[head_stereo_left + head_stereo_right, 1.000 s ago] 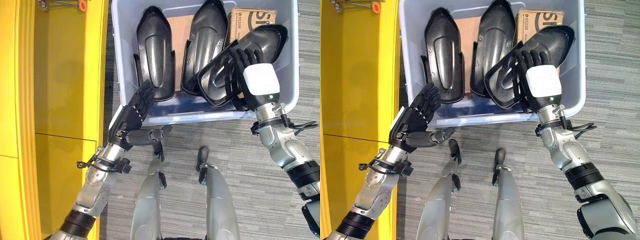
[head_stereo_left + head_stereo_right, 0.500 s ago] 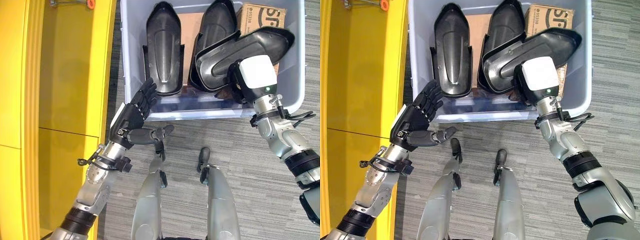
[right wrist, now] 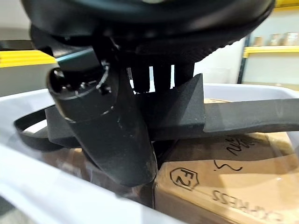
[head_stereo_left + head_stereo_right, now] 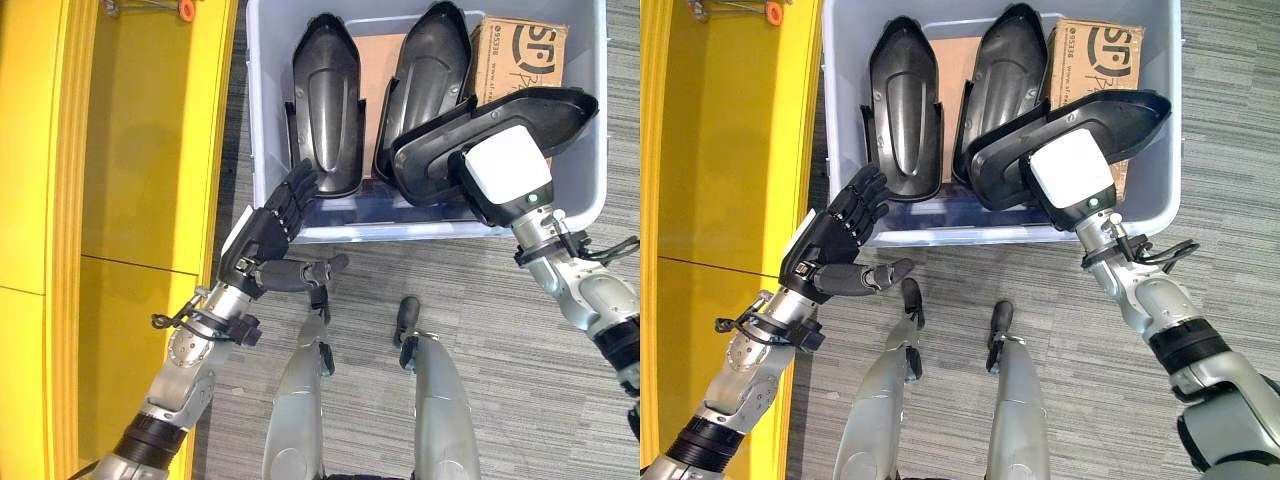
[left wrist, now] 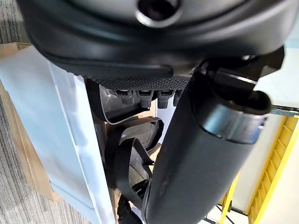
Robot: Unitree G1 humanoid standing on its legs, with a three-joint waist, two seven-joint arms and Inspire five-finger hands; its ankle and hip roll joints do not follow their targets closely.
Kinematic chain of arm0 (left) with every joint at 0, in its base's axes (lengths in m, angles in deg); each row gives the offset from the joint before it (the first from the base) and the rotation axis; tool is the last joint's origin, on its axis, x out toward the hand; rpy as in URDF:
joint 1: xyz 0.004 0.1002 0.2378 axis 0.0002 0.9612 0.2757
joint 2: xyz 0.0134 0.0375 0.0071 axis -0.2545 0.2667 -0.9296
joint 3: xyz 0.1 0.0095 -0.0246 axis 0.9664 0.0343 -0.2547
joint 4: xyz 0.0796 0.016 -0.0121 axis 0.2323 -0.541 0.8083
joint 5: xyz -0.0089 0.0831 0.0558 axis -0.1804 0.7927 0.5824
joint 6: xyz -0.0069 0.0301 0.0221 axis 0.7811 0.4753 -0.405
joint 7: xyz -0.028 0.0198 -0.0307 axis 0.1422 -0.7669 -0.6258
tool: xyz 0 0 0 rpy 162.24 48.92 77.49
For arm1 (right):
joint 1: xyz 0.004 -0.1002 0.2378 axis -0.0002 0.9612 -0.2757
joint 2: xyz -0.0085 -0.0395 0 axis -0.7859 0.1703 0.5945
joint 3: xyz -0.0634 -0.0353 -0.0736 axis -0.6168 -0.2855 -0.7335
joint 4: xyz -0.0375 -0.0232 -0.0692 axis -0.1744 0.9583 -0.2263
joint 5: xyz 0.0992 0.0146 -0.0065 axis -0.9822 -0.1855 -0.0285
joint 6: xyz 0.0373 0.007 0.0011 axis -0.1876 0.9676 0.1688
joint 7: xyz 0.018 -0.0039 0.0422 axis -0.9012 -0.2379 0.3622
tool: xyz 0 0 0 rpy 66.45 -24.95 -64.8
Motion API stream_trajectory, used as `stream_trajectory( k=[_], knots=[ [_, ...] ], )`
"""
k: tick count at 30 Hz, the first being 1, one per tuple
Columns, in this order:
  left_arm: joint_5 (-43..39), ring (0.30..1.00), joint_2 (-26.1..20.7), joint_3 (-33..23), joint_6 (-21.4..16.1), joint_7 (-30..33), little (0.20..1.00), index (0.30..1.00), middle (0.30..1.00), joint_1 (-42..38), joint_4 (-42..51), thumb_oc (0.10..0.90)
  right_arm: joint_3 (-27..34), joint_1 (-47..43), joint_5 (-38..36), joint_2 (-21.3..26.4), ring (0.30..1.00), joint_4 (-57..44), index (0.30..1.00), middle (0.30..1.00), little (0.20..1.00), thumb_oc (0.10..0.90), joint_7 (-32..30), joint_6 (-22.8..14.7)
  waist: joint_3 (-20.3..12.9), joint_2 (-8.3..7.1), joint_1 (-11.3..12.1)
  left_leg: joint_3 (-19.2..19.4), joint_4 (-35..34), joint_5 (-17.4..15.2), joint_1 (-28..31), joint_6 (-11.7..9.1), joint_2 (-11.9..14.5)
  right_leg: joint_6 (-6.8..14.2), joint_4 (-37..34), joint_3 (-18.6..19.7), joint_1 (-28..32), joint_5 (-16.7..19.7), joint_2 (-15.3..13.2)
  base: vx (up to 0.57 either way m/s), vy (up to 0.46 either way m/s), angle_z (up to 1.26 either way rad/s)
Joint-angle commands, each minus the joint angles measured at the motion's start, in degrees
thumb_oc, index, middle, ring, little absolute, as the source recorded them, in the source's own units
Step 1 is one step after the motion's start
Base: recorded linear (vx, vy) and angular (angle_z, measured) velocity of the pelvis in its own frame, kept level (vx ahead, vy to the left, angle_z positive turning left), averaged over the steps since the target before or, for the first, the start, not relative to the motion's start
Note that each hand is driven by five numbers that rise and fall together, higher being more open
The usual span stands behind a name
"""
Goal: Move parts from the plastic box to the shelf.
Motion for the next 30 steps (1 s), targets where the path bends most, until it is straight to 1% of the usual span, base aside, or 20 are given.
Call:
stream_trajectory(
  k=[1,2,6,9,12,13,16,20,24,29,30],
  knots=[
    [-1.9,1.0,-1.5,-2.3,-6.5,-2.3,1.0,1.0,1.0,-0.7,5.2,0.9,2.5,-5.5,5.2,2.3,0.3,-1.6,0.3,0.3,0.3,0.4,-0.8,1.5,-0.7,-1.19,-0.8,-2.8,3.5,-7.5,2.6,-2.7,3.2,1.4,-2.8,0.8,2.8,-1.1,1.3,0.0,-0.024,-0.04],
    [-2.4,1.0,-1.8,-2.7,-6.4,-2.6,1.0,1.0,1.0,-0.4,5.3,0.9,2.6,-5.5,7.3,3.5,0.3,-2.1,0.3,0.3,0.3,0.4,0.0,2.0,-0.7,-1.4,-0.7,-2.8,3.6,-7.5,2.6,-2.7,3.3,1.3,-2.7,0.7,2.9,-1.2,1.5,0.0,-0.031,-0.06],
    [-3.3,1.0,-2.6,-3.1,-6.6,-3.7,1.0,1.0,1.0,0.2,5.1,0.9,2.3,-6.6,9.1,6.4,0.3,-1.9,0.3,0.3,0.3,0.4,0.3,2.9,-0.7,-1.8,-0.3,-3.0,3.8,-7.4,2.8,-2.8,3.6,1.2,-2.4,0.5,3.3,-1.3,1.6,0.0,-0.031,-0.04],
    [-4.0,1.0,-3.2,-3.4,-6.7,-4.5,1.0,1.0,1.0,0.7,5.1,0.9,2.1,-8.1,8.6,8.4,0.3,-2.4,0.3,0.3,0.3,0.4,0.4,4.6,-0.7,-2.2,0.0,-3.4,3.9,-7.4,3.0,-2.9,3.8,1.1,-2.4,0.1,3.7,-1.5,1.8,0.0,-0.042,0.01],
    [-4.6,1.0,-3.7,-3.6,-7.1,-5.6,1.0,1.0,1.0,1.6,5.1,0.9,2.8,-8.9,8.4,10.0,0.3,-3.0,0.3,0.3,0.3,0.4,0.4,5.2,-0.7,-2.69,0.2,-3.5,3.9,-7.3,3.3,-3.0,4.0,0.9,-2.3,-0.1,4.1,-1.6,2.1,0.0,-0.048,0.06],
    [-4.6,1.0,-3.8,-3.6,-7.0,-5.8,1.0,1.0,1.0,2.1,5.3,0.9,3.1,-9.9,7.9,11.1,0.3,-2.9,0.3,0.3,0.3,0.4,-0.2,5.1,-0.7,-3.03,0.5,-3.8,3.9,-7.4,3.8,-3.1,4.1,0.7,-2.5,-0.3,4.7,-1.7,2.4,0.01,-0.045,-0.01],
    [-4.6,1.0,-3.8,-3.6,-7.0,-6.3,1.0,1.0,1.0,2.3,5.0,0.9,2.9,-11.3,8.2,11.7,0.3,-3.4,0.3,0.3,0.3,0.4,0.2,5.1,-0.7,-3.37,0.8,-4.0,3.8,-7.4,4.3,-3.2,4.3,0.6,-2.6,-0.5,5.3,-1.8,2.5,0.01,-0.039,-0.03],
    [-4.6,1.0,-3.6,-3.9,-7.4,-6.7,1.0,1.0,1.0,3.0,5.0,0.9,2.9,-12.6,8.1,12.9,0.3,-3.3,0.3,0.3,0.3,0.4,-0.3,4.1,-0.7,-3.68,1.2,-4.3,3.9,-7.3,4.7,-3.3,4.7,0.3,-2.3,-0.8,5.8,-2.2,2.8,0.0,-0.009,0.0],
    [-4.6,1.0,-3.9,-3.8,-7.6,-7.3,1.0,1.0,1.0,3.4,4.7,0.9,2.0,-15.1,7.9,14.3,0.3,-2.7,0.3,0.3,0.3,0.4,-1.0,1.4,-0.7,-3.97,1.8,-4.9,4.1,-7.1,5.0,-3.5,4.8,0.0,-1.7,-1.3,6.4,-2.7,3.0,0.02,-0.044,0.0],
    [-5.0,1.0,-4.4,-3.8,-7.8,-7.8,1.0,1.0,1.0,3.8,4.3,0.9,-1.0,-18.9,7.2,15.1,0.3,-2.3,0.3,0.3,0.3,0.4,-1.9,1.6,-0.7,-4.28,2.6,-5.6,4.3,-6.8,5.1,-3.7,5.3,-0.5,-0.4,-1.8,6.6,-3.5,3.3,0.05,-0.063,0.04],
    [-5.2,1.0,-4.8,-3.6,-7.8,-7.7,1.0,1.0,1.0,3.8,4.2,0.9,-2.9,-21.7,6.2,15.0,0.3,-1.7,0.3,0.3,0.3,0.4,-1.9,2.7,-0.7,-4.73,3.0,-6.4,4.6,-8.0,6.0,-4.1,5.1,-0.4,1.2,-1.4,7.5,-5.5,3.2,0.11,-0.101,0.06]
  ],
)
